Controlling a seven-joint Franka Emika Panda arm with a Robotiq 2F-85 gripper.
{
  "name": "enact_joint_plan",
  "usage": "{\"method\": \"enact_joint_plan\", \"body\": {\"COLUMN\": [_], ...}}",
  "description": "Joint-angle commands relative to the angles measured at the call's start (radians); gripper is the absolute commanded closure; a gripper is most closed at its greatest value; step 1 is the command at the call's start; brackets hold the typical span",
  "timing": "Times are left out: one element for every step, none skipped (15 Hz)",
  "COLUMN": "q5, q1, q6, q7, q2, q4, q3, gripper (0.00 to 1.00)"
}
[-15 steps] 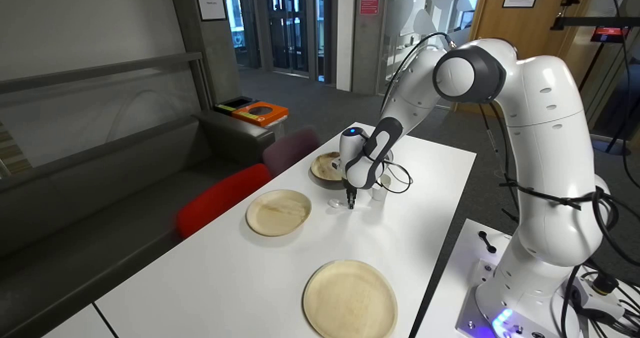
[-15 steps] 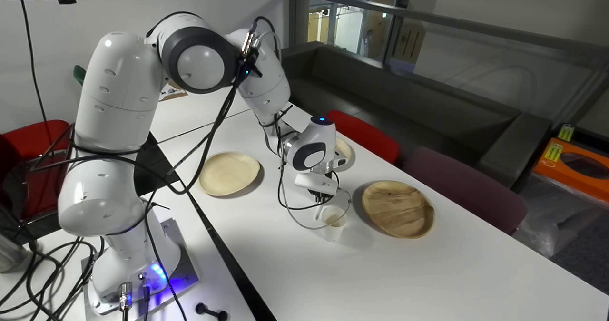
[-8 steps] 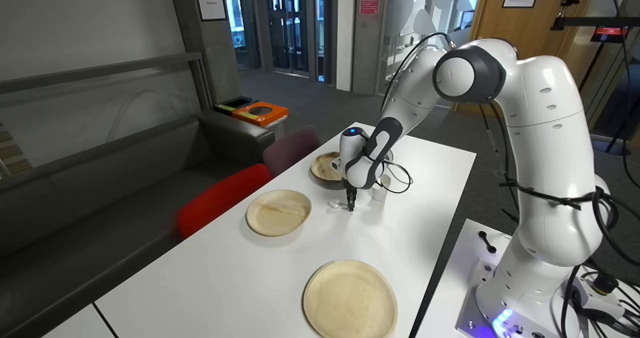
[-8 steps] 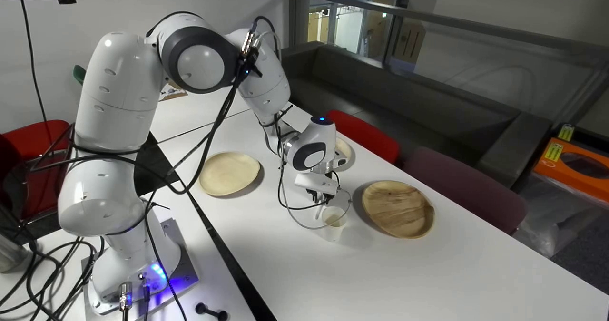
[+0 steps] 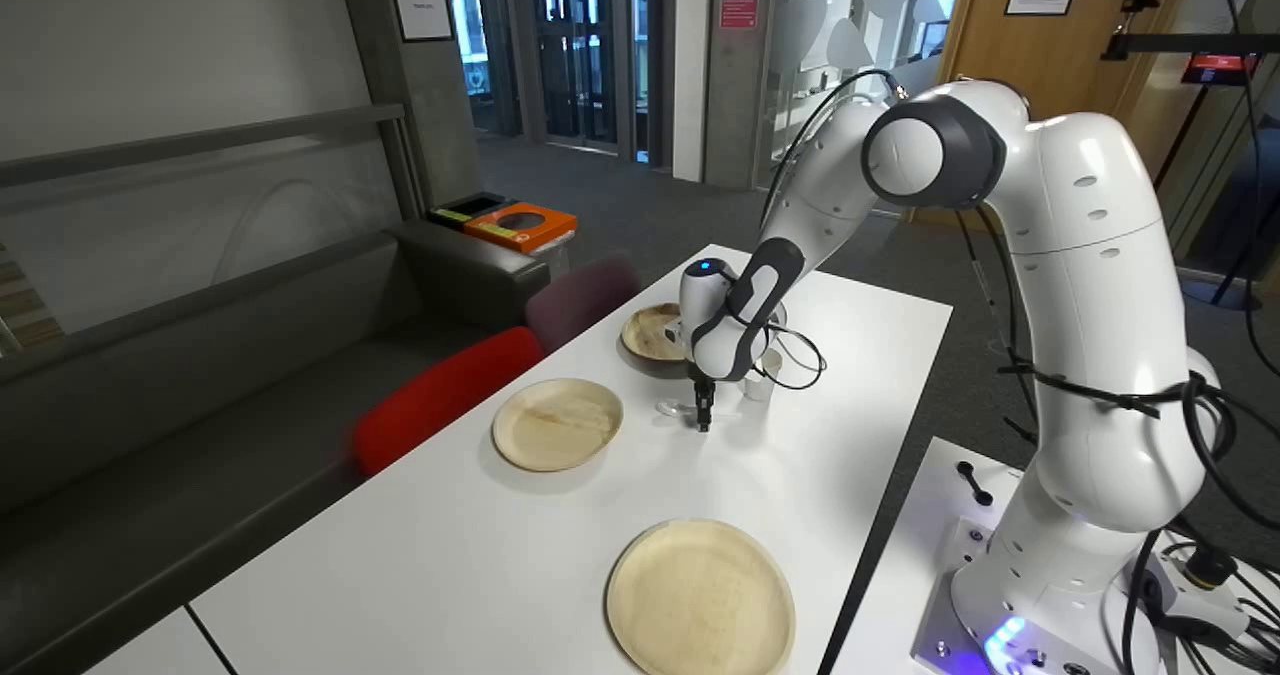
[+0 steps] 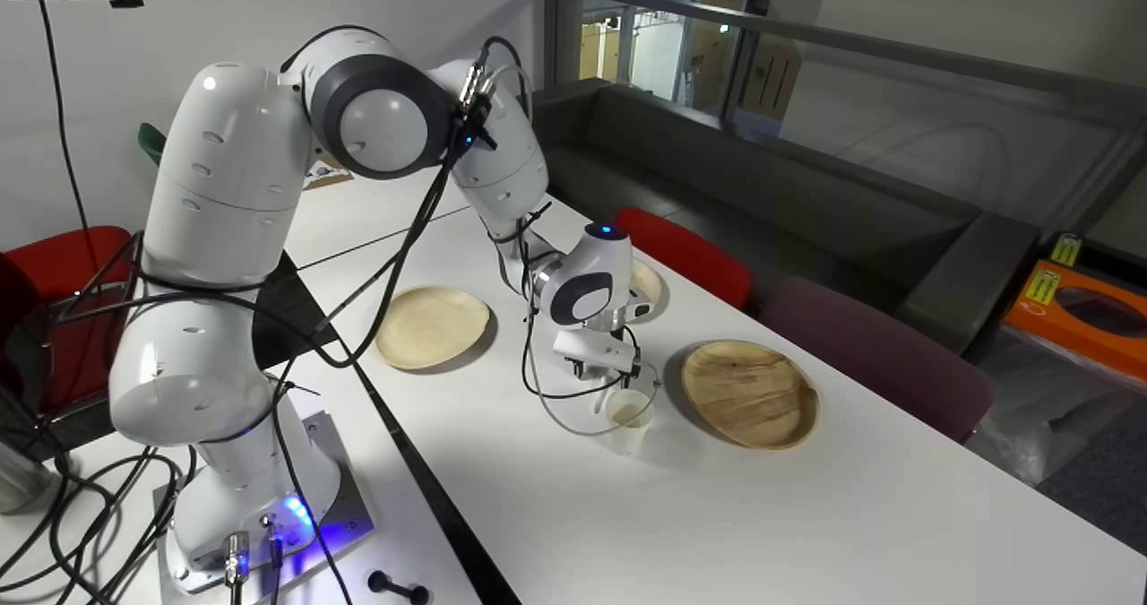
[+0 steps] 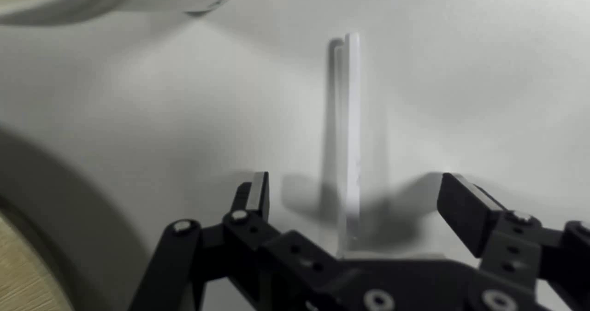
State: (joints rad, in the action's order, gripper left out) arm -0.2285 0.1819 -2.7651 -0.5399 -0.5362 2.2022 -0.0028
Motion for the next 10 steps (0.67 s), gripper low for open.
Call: {"method": "enact_joint_plan", "body": {"q5": [-0.018, -0.016, -0.017, -0.015, -0.01, 0.0, 0.022, 0.06, 0.114, 0.176], "q1": [0.009, 0.019, 0.021, 0.029, 0.04, 0.05, 0.077, 0.105, 0.134, 0.151], "q6": [-0.041, -0.041, -0.059, -0.075, -0.104, -0.126, -0.138, -0.127, -0.095, -0.066], "q7": [0.009, -0.01, -0.01, -0.02, -0.031, -0.038, -0.066, -0.098, -0.139, -0.181], "q2": [0.035, 0.062, 0.088, 0.127, 0.179, 0.222, 0.269, 0.309, 0.355, 0.403], "q4": [0.031, 0.051, 0.07, 0.096, 0.131, 0.157, 0.183, 0.195, 0.209, 0.218], "q3": [-0.004, 0.007, 0.007, 0.014, 0.022, 0.031, 0.058, 0.093, 0.128, 0.153], "gripper": [0.0, 0.0, 0.0, 0.0, 0.0, 0.0, 0.0, 0.0, 0.0, 0.0]}}
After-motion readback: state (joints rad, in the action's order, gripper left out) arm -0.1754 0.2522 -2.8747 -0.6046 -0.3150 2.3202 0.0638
